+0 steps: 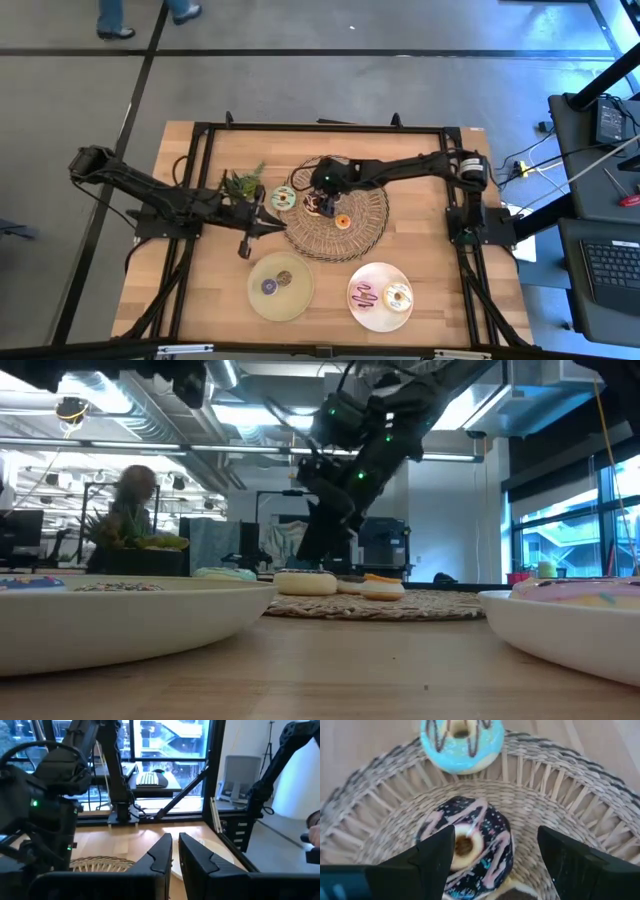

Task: Pick & Place donuts
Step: Put the big black donut on the white plate

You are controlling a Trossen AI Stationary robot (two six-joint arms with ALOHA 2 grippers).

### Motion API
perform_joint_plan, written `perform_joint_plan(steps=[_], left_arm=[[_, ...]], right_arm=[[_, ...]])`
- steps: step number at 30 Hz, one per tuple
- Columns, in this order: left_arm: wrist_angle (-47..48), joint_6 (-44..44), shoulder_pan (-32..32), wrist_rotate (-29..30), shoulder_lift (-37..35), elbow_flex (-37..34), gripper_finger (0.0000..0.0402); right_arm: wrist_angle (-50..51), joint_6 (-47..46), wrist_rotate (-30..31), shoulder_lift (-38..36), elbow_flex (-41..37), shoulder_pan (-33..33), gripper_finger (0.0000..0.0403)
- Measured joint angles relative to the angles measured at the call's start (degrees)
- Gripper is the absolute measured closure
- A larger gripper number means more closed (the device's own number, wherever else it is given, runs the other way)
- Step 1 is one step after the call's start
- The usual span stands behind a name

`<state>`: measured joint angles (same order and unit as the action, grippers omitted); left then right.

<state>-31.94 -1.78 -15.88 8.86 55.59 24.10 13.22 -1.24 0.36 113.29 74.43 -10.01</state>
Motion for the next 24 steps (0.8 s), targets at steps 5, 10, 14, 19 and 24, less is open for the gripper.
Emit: perform_joint_plan(steps=[5,10,14,19,24], left_arm=[[-0.02,-0.44,-0.02,0.00,-0.02,-1.44,0.0374],[0.08,-0.44,-0.13,0.01,-0.02,-2.21,0.0373],[0.09,-0.44,-0.13,0.02,-0.02,-2.21,0.0368],[0.41,-0.44,-0.13,0.02,-0.02,-2.21,0.0364],[0.46,-0.44,-0.13,0.02,-0.02,-2.21,0.0366]], right_arm=[[0.26,0.00,0.20,1.19,-0.07,-1.10,0.0120],[0.58,-0.09,0.15,2.02,0.00,-1.25,0.0120],[0.87,-1.42,-0.23,2.58,-0.02,-1.26,0.0120],[1.23,-1.67,-0.61,2.68,-0.04,-1.19,0.0124],[1.49,-2.71,-2.07,2.70,-0.04,-1.19,0.0160]])
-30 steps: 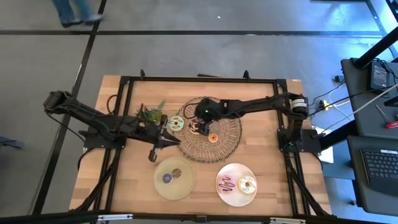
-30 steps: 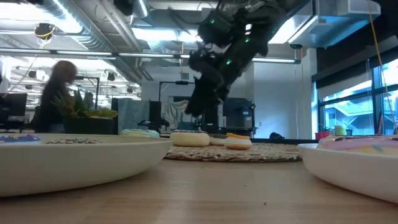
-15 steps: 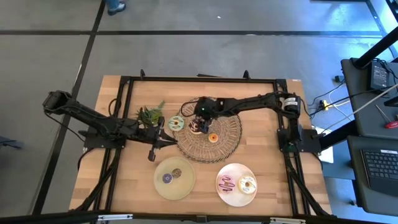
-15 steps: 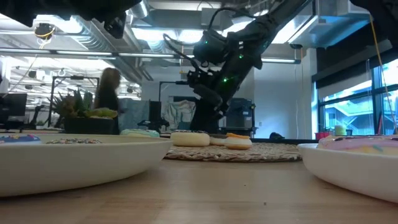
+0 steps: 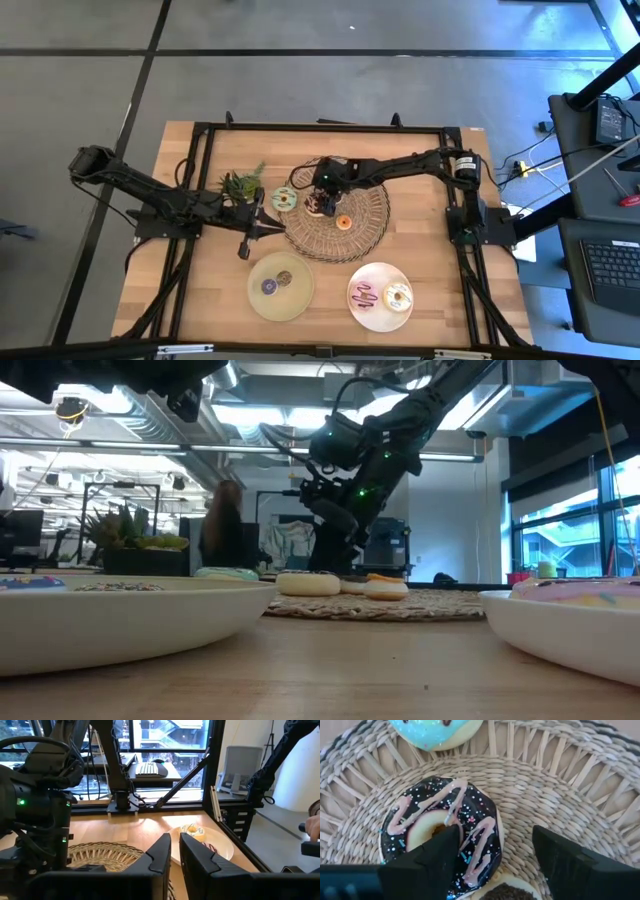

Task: Pick & Place donuts
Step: Put the big black donut on the white plate

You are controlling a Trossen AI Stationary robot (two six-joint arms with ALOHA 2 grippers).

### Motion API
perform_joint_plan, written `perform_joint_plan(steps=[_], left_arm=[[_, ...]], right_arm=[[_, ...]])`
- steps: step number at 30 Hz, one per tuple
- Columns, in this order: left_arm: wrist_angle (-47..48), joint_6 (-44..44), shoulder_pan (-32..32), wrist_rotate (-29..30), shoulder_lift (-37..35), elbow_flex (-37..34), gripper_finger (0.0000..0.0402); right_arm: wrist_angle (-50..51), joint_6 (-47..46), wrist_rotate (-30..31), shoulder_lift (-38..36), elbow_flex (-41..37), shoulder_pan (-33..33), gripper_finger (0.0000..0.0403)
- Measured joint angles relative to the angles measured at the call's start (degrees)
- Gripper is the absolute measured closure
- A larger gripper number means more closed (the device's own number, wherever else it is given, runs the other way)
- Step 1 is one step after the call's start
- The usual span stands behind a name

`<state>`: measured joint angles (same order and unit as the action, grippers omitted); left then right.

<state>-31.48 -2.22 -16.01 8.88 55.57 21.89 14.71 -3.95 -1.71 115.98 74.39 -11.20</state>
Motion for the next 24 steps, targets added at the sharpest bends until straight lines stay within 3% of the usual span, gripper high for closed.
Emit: perform_joint_plan(steps=[16,24], left_arm=[[0.50,0.02,0.00,0.02,0.02,0.00,0.0365],[0.50,0.02,0.00,0.02,0.02,0.00,0.0366]], right_arm=[[-1.73,1.10,0.04,0.02,-0.07,0.02,0.0353],[-2.29,1.38,0.10,0.07,2.43,0.00,0.0384]])
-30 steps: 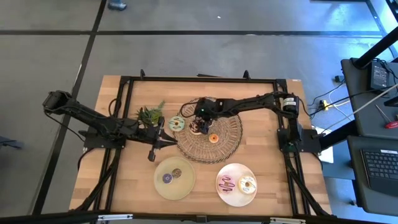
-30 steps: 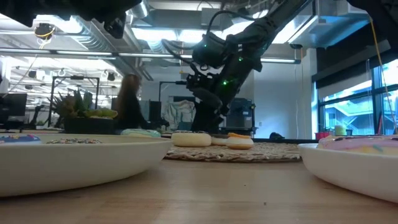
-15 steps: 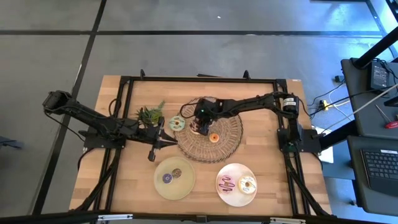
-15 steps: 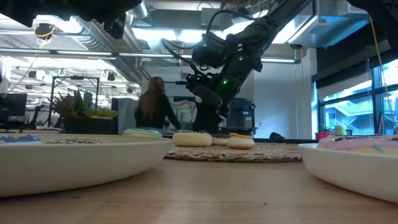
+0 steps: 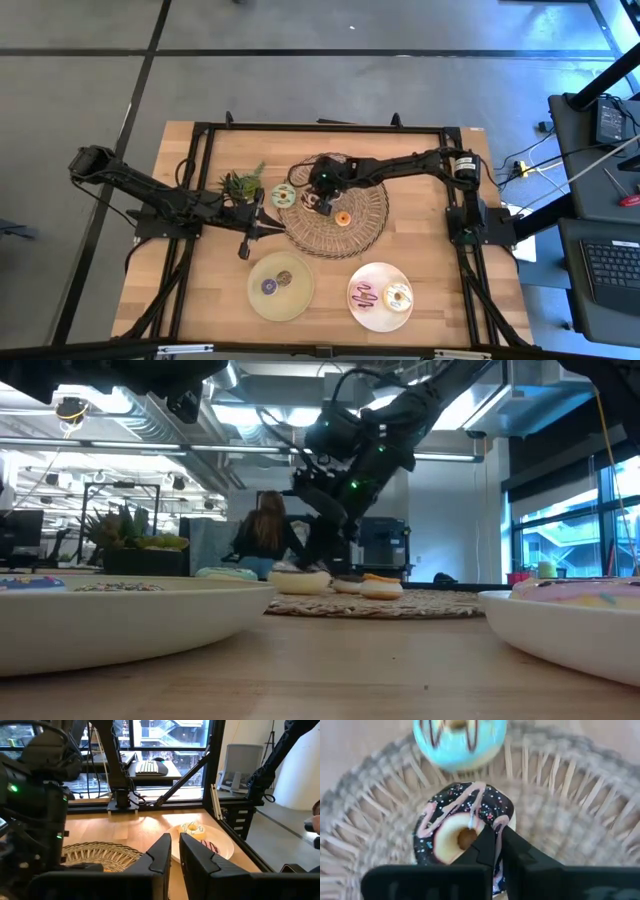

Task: Pick & Place donuts
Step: Put the big black donut on the white plate

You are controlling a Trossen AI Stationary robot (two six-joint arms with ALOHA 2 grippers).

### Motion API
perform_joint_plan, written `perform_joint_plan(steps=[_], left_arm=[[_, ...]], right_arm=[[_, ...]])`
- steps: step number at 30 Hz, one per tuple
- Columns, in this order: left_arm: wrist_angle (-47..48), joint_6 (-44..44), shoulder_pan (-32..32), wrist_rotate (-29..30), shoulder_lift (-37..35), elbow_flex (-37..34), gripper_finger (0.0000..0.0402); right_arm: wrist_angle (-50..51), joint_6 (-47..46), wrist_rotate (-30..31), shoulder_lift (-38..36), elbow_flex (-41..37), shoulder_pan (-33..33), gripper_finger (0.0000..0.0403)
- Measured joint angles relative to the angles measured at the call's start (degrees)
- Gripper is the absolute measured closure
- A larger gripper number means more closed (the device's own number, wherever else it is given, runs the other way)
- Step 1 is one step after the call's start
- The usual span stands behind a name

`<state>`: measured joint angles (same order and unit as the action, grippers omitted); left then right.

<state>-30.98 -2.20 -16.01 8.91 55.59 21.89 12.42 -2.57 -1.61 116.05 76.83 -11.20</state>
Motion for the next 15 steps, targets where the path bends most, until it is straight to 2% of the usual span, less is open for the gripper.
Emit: perform_joint_plan(steps=[3,9,15], left_arm=[[0.00,0.00,0.00,0.00,0.00,0.00,0.0362],[0.00,-0.02,0.00,0.00,0.00,0.00,0.0359],[0.70,-0.02,0.00,-0.06,0.02,-0.04,0.0363]], right_arm=[[2.40,0.26,0.00,-0.04,3.25,0.08,0.0383],[16.24,2.89,0.20,-3.29,11.01,2.83,0.0385],[24.84,-0.54,0.00,-13.15,8.24,12.34,0.0385]])
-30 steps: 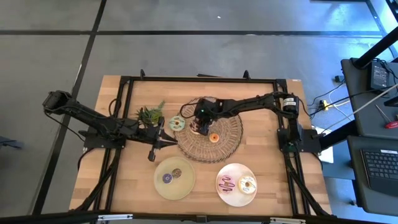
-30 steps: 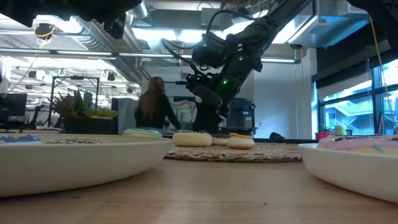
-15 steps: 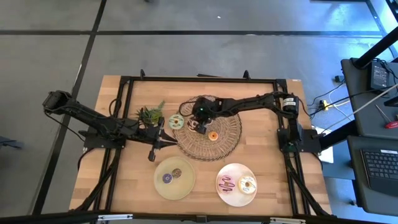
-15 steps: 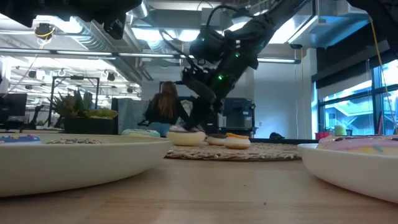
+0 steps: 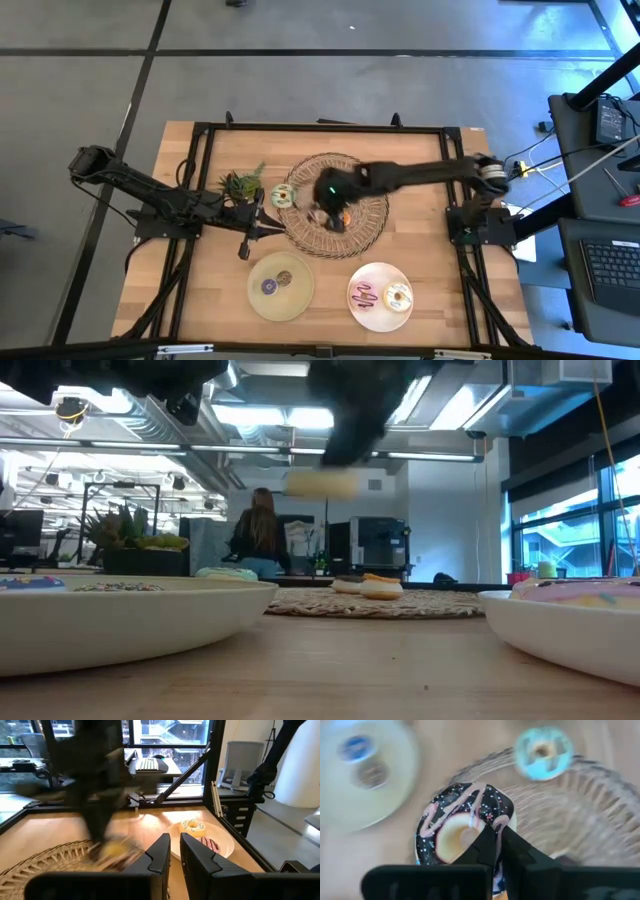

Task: Pick & Place donuts
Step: Put the big black donut on the white plate

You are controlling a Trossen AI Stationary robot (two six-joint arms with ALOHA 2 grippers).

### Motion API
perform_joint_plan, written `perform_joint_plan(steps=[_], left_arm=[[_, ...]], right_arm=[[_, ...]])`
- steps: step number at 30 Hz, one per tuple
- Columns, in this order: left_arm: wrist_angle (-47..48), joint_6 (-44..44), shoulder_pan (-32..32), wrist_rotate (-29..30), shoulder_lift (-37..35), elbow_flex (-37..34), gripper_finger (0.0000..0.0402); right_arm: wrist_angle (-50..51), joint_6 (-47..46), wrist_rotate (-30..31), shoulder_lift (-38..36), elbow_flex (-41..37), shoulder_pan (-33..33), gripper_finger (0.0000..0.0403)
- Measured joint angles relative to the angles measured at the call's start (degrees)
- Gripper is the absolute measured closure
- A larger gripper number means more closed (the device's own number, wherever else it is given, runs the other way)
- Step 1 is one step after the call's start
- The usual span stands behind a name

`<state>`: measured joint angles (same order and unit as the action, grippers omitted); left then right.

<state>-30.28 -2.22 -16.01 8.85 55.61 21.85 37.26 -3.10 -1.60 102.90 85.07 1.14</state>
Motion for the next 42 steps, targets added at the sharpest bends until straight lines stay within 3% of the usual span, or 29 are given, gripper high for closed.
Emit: perform_joint_plan(steps=[6,14,18,24,31,37,42], left_arm=[[0.11,-0.07,0.00,-0.03,0.00,0.00,0.0362],[0.10,-0.15,0.00,0.01,0.00,0.00,0.0357],[0.08,-0.15,-0.02,0.01,0.00,0.00,0.0361],[0.11,-0.13,-0.02,0.01,0.00,0.00,0.0366],[0.13,-0.02,0.00,0.03,0.00,0.00,0.0361],[0.52,-0.02,-0.01,0.03,0.00,0.00,0.0361],[0.56,-0.02,0.00,0.03,0.00,0.00,0.0366]], right_arm=[[-0.29,-13.79,0.53,-9.88,-9.53,14.49,0.0385],[-3.06,-40.73,15.31,-13.79,-22.46,31.29,0.0383],[-5.26,-49.25,16.57,-13.85,-27.04,34.65,0.0383],[-13.01,-52.95,15.42,-13.87,-30.05,38.11,0.0383],[-12.92,-56.36,11.88,-13.87,-30.11,41.14,0.0382],[-13.18,-51.96,17.40,-12.75,-30.11,45.54,0.0382],[-18.97,-51.32,19.10,-9.32,-30.12,47.82,0.0382]])
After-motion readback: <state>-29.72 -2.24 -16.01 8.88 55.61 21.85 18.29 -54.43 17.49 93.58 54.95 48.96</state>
